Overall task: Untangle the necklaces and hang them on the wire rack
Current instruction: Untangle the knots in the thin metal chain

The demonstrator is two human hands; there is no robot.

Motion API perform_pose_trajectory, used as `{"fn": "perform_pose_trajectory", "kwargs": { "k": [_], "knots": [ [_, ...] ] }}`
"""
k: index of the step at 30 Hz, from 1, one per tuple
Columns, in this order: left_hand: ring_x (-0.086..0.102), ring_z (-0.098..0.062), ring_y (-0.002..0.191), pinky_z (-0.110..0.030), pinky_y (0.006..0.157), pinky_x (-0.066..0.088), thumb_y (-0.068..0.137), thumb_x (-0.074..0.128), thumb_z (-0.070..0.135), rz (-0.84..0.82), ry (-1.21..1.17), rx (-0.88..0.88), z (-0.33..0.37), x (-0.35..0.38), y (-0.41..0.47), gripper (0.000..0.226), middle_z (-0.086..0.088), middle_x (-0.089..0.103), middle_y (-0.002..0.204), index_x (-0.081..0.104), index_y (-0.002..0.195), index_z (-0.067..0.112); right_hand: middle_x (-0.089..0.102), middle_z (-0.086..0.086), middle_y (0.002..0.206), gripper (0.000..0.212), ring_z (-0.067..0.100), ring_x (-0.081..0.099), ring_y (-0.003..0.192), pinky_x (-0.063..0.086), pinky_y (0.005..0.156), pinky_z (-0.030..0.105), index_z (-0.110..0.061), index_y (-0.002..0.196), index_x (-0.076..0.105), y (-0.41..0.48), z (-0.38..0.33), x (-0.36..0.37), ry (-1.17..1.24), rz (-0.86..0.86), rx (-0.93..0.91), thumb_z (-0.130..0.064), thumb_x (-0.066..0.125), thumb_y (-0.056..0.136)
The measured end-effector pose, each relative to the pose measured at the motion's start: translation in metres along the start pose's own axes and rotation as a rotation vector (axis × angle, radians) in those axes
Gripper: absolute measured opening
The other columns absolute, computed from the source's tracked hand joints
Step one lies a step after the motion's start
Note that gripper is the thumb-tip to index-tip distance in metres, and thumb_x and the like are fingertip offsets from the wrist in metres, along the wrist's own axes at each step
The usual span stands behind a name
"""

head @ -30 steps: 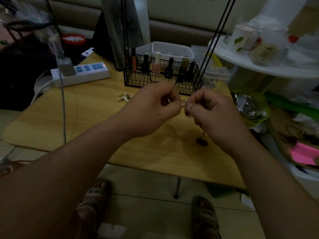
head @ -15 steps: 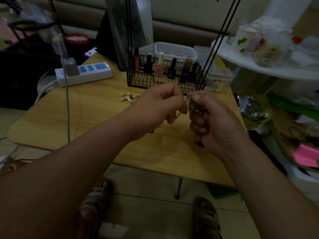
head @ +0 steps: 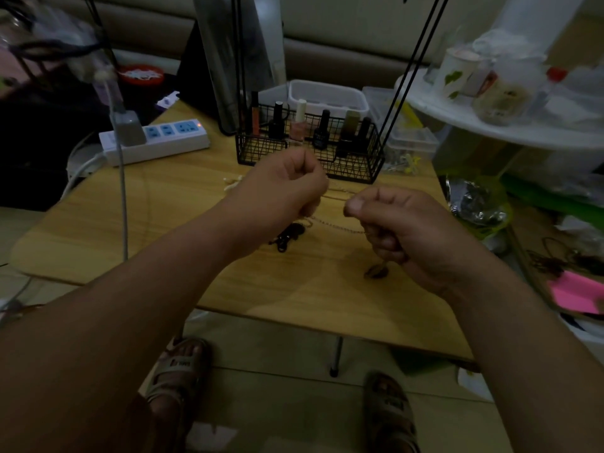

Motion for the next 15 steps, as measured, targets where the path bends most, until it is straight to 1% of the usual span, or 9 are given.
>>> {"fn": "perform_pose_trajectory", "kwargs": {
  "k": [2,4,7,8,10,12,13,14,15],
  "knots": [
    [0.049,-0.009,0.061,-0.02,0.055,0.043,0.102,0.06,0.016,-0.063,0.035,-0.049,0.0,-0.001,0.0,0.009,0.0,0.056,0.069,0.065,0.102,0.008,0.041,-0.003,0.061,0.013,0.009,0.03,0.049,0.023,0.042,0.02,-0.012,0.093,0.071,0.0,-0.002,-0.004,0.047,0.042,-0.029,-0.02,0.063,0.099],
    [0.049,-0.008,0.061,-0.02,0.054,0.042,0.102,0.061,0.022,-0.157,0.062,-0.1,0.0,-0.002,0.0,0.015,0.002,0.058,0.072,0.071,0.108,0.012,0.038,-0.003,0.061,0.017,0.009,0.027,0.049,0.021,0.042,0.021,-0.013,0.095,0.07,0.001,-0.005,-0.007,0.14,0.08,-0.053,-0.022,0.058,0.102],
    [0.045,-0.008,0.061,-0.024,0.055,0.038,0.101,0.06,0.02,-0.274,0.117,-0.109,0.001,0.0,-0.002,0.017,0.006,0.06,0.073,0.077,0.097,0.017,0.035,-0.003,0.06,0.019,0.008,0.025,0.047,0.018,0.041,0.021,-0.013,0.096,0.068,0.002,-0.009,-0.011,0.25,0.137,-0.084,-0.024,0.055,0.104],
    [0.044,-0.01,0.061,-0.026,0.056,0.037,0.1,0.06,0.017,-0.294,0.126,-0.102,0.001,0.001,-0.002,0.017,0.006,0.06,0.071,0.076,0.093,0.016,0.034,-0.004,0.059,0.019,0.008,0.025,0.047,0.018,0.041,0.021,-0.013,0.096,0.068,0.003,-0.01,-0.012,0.272,0.164,-0.09,-0.023,0.055,0.104],
    [0.045,-0.012,0.059,-0.029,0.056,0.036,0.1,0.06,0.015,-0.301,0.089,-0.106,0.001,0.002,-0.003,0.014,0.0,0.058,0.07,0.071,0.092,0.012,0.034,-0.004,0.059,0.017,0.007,0.025,0.046,0.018,0.041,0.021,-0.014,0.097,0.067,0.003,-0.01,-0.015,0.297,0.206,-0.095,-0.024,0.055,0.104],
    [0.054,-0.013,0.06,-0.027,0.053,0.04,0.102,0.059,0.015,-0.269,-0.002,-0.122,0.002,0.001,-0.003,0.013,-0.004,0.065,0.078,0.068,0.094,0.01,0.034,-0.005,0.058,0.017,0.007,0.025,0.046,0.018,0.04,0.021,-0.014,0.097,0.066,0.004,-0.009,-0.018,0.312,0.23,-0.087,-0.024,0.055,0.105],
    [0.059,-0.013,0.065,-0.027,0.055,0.045,0.103,0.059,0.016,-0.253,-0.063,-0.13,0.003,0.0,-0.002,0.014,-0.002,0.069,0.083,0.067,0.093,0.011,0.034,-0.005,0.058,0.017,0.007,0.025,0.045,0.018,0.039,0.02,-0.014,0.097,0.066,0.005,-0.008,-0.019,0.31,0.242,-0.078,-0.025,0.055,0.105],
    [0.062,-0.015,0.073,-0.029,0.062,0.052,0.103,0.059,0.017,-0.24,-0.126,-0.134,0.004,-0.001,-0.002,0.016,0.0,0.072,0.089,0.067,0.09,0.012,0.034,-0.005,0.058,0.017,0.007,0.025,0.045,0.018,0.039,0.02,-0.014,0.096,0.066,0.005,-0.007,-0.02,0.306,0.25,-0.069,-0.025,0.055,0.105],
    [0.065,-0.018,0.083,-0.033,0.074,0.057,0.102,0.058,0.019,-0.228,-0.178,-0.134,0.004,-0.002,0.0,0.018,0.0,0.072,0.092,0.067,0.087,0.014,0.033,-0.005,0.058,0.017,0.007,0.025,0.044,0.018,0.038,0.02,-0.014,0.096,0.066,0.006,-0.006,-0.021,0.303,0.254,-0.061,-0.025,0.056,0.105]
  ]
}}
Point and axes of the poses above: each hand's wrist, its own y-axis towards the middle knuckle, its own x-axis out of the palm, z = x × y, the point moved 1 cm from there along y, towards the middle knuckle
